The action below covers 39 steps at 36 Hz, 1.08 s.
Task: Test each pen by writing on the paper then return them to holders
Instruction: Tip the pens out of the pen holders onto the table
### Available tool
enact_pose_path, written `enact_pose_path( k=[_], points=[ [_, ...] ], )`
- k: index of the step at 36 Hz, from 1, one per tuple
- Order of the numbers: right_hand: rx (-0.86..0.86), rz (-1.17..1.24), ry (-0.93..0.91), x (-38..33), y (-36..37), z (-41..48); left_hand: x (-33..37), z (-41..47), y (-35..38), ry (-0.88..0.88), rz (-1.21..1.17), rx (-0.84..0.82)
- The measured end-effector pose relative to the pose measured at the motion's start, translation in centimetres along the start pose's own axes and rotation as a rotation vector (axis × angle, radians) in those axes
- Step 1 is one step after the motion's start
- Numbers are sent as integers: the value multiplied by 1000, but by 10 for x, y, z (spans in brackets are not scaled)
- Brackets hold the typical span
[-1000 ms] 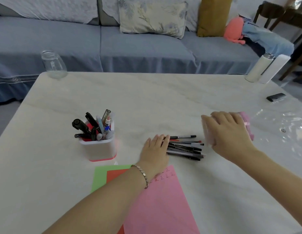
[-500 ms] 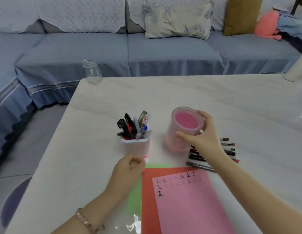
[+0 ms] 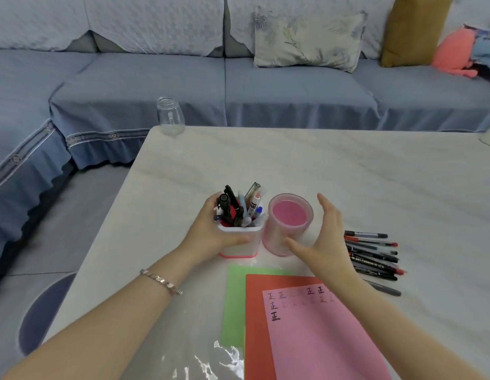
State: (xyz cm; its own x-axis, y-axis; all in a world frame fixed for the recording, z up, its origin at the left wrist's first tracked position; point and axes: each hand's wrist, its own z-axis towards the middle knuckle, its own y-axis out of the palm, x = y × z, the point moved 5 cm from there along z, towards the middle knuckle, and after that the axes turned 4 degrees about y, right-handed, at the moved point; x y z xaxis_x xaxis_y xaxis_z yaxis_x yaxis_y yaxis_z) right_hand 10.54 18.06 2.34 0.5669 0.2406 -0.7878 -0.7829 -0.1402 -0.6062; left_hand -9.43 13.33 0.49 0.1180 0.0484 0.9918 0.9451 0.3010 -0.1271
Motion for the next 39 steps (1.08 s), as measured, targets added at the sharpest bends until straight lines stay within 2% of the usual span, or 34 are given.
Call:
enact_pose_path(
  k=[2,5,10,14,18,21,24,26,28,32,35,39],
  points=[
    [48,13,-117,-16,-7,-12,2,-3,-7,23,83,46],
    [-22,56,-226,-35,-9,-23,6,-16,-18,42,146,130],
    [-323,63,-107,-47,0,-34,39,-53,-18,81,-32,39],
    [-436,140,-68,-48,2,-42,46,-70,-3,102,-84,-48],
    [-392,167,-33,-39,-19,-49,43,-72,33,46,-104,-174],
    [-346,97,-15,-20,-43,-53,32,-74,64,-40,-134,-242],
    [-261,-96,11,3,-71,-51,26,-79,88,-96,-157,-165],
    [-199,-269,-2,18,-92,-46,28,-83,97,-33,-58,-59],
    [-171,-467,-39,32,-110,-39,35,-86,105,164,127,-15],
    [-77,-666,-123,54,-132,-19,43,-76,139,517,441,-152],
    [-34,-778,-249,58,-130,-4,31,-57,170,566,619,-233],
    [-43,-893,-391,57,-114,6,6,-35,199,483,871,-334]
  ],
)
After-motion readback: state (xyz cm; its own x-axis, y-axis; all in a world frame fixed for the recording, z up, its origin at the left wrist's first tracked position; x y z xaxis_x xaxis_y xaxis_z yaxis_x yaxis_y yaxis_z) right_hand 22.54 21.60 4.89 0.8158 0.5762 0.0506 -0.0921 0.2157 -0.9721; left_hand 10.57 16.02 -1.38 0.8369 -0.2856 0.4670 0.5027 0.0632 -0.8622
